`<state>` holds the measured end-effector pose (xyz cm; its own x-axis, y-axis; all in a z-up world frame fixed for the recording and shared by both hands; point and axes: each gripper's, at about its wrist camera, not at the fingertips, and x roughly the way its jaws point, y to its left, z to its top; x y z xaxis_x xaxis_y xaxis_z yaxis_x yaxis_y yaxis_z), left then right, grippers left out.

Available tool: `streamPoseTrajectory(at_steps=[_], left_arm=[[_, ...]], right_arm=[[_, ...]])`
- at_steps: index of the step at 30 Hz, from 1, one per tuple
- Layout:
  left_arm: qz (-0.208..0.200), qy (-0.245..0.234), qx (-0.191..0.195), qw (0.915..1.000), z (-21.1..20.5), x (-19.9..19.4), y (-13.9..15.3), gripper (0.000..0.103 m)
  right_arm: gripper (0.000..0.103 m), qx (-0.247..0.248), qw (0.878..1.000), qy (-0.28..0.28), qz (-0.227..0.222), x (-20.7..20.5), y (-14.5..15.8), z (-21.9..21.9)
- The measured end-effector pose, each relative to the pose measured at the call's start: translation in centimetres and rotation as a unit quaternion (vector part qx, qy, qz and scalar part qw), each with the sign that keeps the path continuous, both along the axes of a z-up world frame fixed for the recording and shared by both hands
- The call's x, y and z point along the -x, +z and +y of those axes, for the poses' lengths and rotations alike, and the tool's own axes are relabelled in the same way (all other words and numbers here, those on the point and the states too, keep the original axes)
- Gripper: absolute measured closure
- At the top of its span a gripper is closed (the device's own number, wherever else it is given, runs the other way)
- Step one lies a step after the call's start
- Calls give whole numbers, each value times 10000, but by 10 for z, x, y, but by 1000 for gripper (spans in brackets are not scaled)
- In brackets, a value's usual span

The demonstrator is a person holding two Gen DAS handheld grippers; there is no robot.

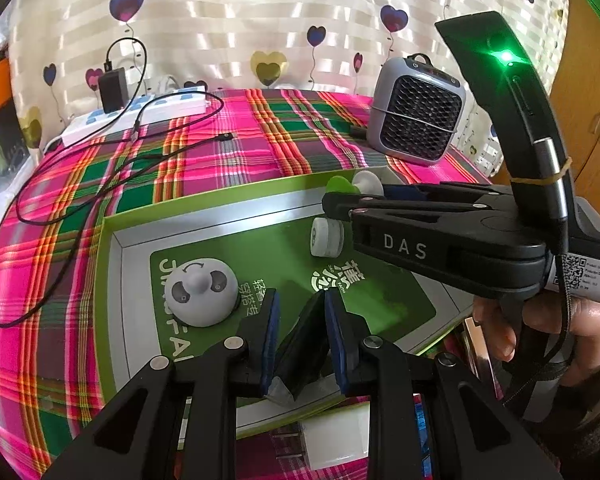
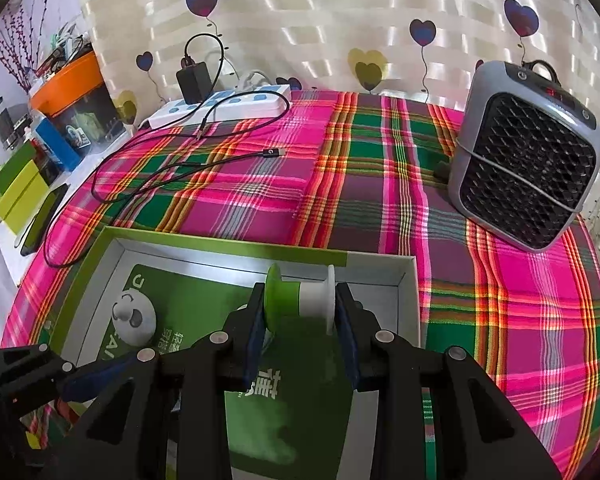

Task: Organize rigid objects
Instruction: 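Open the left tool over the box while the right tool lowers the roller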

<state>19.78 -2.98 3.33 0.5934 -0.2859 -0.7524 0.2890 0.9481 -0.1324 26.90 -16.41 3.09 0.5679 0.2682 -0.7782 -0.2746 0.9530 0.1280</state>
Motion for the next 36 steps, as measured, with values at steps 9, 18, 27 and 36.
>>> streamPoseTrajectory(at_steps=[9, 18, 27, 36], left_arm=[[2, 15, -7, 10000, 0, 0, 0, 81], [5, 27, -50, 10000, 0, 0, 0, 75], [0, 69, -66, 10000, 1, -1, 0, 70], [-54, 63, -7, 10000, 2, 1, 3, 69]], right_arm=[[69, -8, 10000, -73, 67, -2, -5, -2], [69, 44, 9999, -127, 75, -2, -8, -3], [68, -28, 9997, -222, 34, -3, -8, -6], [67, -116, 9996, -243, -79, 6, -4, -7]])
